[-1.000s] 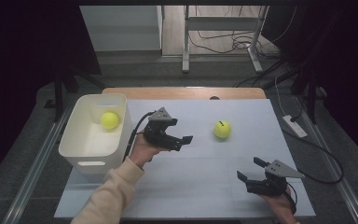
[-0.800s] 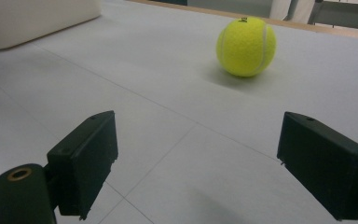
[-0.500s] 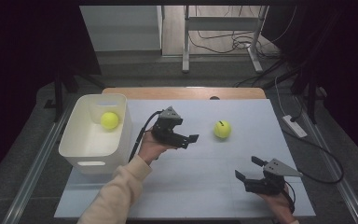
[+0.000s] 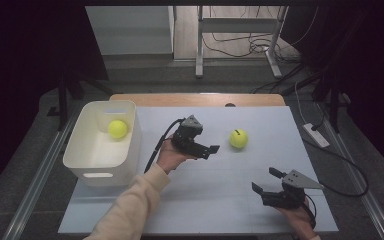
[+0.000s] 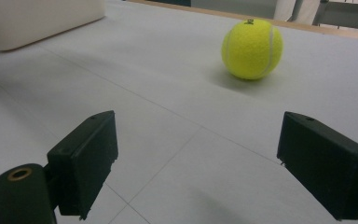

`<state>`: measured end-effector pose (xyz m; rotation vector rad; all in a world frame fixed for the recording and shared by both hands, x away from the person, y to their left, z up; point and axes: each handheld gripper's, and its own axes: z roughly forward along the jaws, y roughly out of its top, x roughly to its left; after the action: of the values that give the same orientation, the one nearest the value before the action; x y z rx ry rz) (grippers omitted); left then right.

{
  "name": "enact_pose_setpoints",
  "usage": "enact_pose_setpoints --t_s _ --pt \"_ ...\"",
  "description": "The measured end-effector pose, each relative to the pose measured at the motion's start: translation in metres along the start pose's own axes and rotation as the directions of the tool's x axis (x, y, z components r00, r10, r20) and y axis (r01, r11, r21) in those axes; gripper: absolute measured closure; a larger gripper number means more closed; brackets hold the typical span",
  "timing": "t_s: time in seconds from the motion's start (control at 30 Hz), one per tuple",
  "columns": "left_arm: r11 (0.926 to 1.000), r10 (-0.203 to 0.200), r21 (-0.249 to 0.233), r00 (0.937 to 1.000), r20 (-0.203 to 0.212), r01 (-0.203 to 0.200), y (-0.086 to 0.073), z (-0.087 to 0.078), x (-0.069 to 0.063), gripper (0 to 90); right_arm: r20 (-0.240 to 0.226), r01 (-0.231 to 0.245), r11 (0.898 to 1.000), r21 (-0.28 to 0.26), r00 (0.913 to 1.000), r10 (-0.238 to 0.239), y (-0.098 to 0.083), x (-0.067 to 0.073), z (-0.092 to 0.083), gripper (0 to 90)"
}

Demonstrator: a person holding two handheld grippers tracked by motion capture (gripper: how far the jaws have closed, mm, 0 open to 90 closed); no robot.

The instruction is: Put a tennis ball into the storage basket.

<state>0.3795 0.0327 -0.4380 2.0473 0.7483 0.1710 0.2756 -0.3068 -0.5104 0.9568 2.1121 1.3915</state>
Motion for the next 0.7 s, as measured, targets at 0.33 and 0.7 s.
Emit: enact_pose_setpoints --t_s 0.33,0.7 --pt "0.9999 0.005 0.011 1.0 -0.007 -0.005 0.001 0.011 -0.001 7.4 -0.011 -0.002 1.0 -0.009 0.9999 0.001 0.0 0.0 0.0 12.5" --pt "0.9999 0.004 0.013 1.0 -0.004 -0.004 0.002 0.023 0.005 7.5 -0.023 0.007 1.0 -0.005 0.9997 -0.007 0.0 0.002 -0.001 12.5"
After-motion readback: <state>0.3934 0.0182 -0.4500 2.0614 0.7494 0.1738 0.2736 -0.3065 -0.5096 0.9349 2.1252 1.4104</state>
